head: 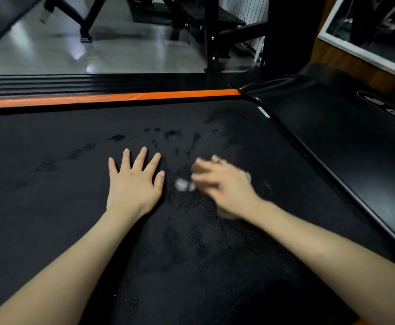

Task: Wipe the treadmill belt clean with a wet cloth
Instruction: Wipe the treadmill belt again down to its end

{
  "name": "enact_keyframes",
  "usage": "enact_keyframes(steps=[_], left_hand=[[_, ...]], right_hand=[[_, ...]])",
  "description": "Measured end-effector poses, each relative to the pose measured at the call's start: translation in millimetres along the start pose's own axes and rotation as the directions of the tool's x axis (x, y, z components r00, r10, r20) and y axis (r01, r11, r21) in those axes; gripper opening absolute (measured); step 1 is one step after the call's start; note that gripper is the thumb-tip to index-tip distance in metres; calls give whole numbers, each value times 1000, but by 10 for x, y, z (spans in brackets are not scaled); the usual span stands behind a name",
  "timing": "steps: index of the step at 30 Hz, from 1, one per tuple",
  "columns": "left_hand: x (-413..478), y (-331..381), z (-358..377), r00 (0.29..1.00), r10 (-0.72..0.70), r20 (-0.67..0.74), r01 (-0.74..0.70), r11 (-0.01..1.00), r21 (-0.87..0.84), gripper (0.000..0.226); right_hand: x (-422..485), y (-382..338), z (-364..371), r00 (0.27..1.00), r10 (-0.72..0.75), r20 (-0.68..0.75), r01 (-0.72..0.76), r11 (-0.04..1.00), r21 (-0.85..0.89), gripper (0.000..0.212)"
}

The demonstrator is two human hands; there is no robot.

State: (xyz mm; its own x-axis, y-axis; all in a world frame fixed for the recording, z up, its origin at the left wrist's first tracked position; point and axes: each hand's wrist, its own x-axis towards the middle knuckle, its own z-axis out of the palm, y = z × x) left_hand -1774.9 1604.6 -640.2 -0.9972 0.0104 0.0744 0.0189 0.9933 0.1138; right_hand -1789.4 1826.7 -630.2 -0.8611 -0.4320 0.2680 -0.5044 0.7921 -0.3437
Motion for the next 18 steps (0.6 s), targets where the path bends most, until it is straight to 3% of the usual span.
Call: enact_keyframes(steps=[2,4,5,7,9,11,15,18], left_hand=[[-9,-12,4,1000,2,14,-2,1000,5,55],[-21,-20,-1,1000,1,15,-1,1000,3,56],[-26,-22,-7,1000,0,19,0,1000,1,56],[-26,-8,-13,999,3,37,-3,1000,3,56],[-29,8,-10,999,-8,42,8,1000,-2,56],[-9,14,-5,999,-19,40,20,1000,-5,56],[-12,-17,7,999,-8,36,9,1000,-4,67],[-33,-30,9,999,10,37,-10,1000,0,82]], right_hand=[[-309,-89,-57,969,-209,129,205,978,46,39],[-310,74,-172,953,-264,147,266,964,4,42],[-214,218,-190,974,-205,100,210,977,-45,41],[98,507,-228,994,96,-58,-102,990,-99,33],[380,647,-195,910,378,-169,-391,919,-52,26],[560,512,-89,886,419,-198,-437,898,-51,24],[265,-132,139,998,61,0,-61,998,-3,31],[12,-21,-13,985,-148,87,146,989,24,39]])
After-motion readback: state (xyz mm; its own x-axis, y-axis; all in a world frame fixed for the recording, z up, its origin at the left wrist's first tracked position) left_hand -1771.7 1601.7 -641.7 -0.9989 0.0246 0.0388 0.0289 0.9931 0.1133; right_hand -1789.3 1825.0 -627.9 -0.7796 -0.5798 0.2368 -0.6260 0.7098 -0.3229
